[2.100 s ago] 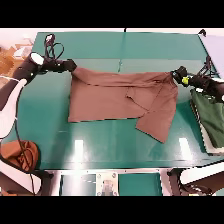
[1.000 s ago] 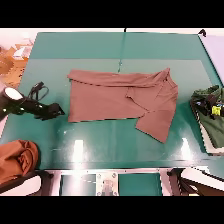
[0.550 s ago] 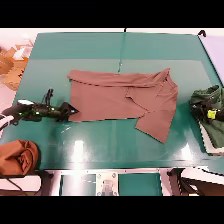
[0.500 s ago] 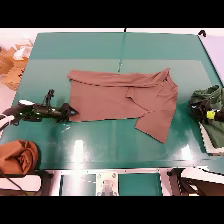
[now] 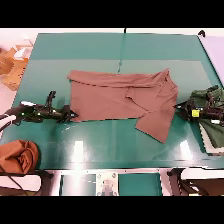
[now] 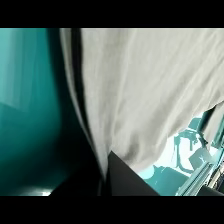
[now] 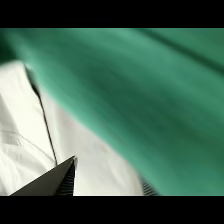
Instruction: Fold the shirts.
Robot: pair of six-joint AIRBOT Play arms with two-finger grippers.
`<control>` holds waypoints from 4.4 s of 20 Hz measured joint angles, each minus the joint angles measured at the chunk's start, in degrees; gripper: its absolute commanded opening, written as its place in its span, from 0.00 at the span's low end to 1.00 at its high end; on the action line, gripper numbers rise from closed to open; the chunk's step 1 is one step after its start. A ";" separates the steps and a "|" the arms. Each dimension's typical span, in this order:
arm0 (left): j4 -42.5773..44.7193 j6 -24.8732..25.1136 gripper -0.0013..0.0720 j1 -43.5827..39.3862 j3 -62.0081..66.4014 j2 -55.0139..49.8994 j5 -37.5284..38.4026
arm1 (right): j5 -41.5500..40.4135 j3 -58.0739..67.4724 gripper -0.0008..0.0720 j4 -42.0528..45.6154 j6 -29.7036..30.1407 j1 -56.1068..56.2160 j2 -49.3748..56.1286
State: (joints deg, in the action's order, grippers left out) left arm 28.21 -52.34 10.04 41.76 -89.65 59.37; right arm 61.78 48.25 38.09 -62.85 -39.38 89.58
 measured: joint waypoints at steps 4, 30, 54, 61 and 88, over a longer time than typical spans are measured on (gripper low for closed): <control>0.63 -0.15 0.05 -0.04 2.93 -0.42 0.00 | -1.97 1.18 0.04 0.50 0.55 3.69 1.97; 33.07 -23.78 0.05 -0.02 69.81 36.59 15.23 | 2.95 45.70 0.03 -4.92 -12.94 0.20 -48.11; 28.11 -17.33 0.05 -7.37 48.06 -11.17 -9.51 | -9.86 41.97 0.03 8.37 -7.32 21.05 14.84; 37.42 -20.33 0.05 -7.45 45.48 -12.28 -1.62 | -1.42 38.38 0.03 22.16 -11.19 21.40 15.26; 41.29 -32.57 0.91 -2.84 5.62 32.09 13.68 | 9.51 -15.76 0.55 27.02 -22.01 3.23 -35.15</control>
State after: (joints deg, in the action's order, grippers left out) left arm 69.49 -84.90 7.20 47.37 -57.56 73.06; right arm 71.29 32.49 65.10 -84.86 -36.14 54.43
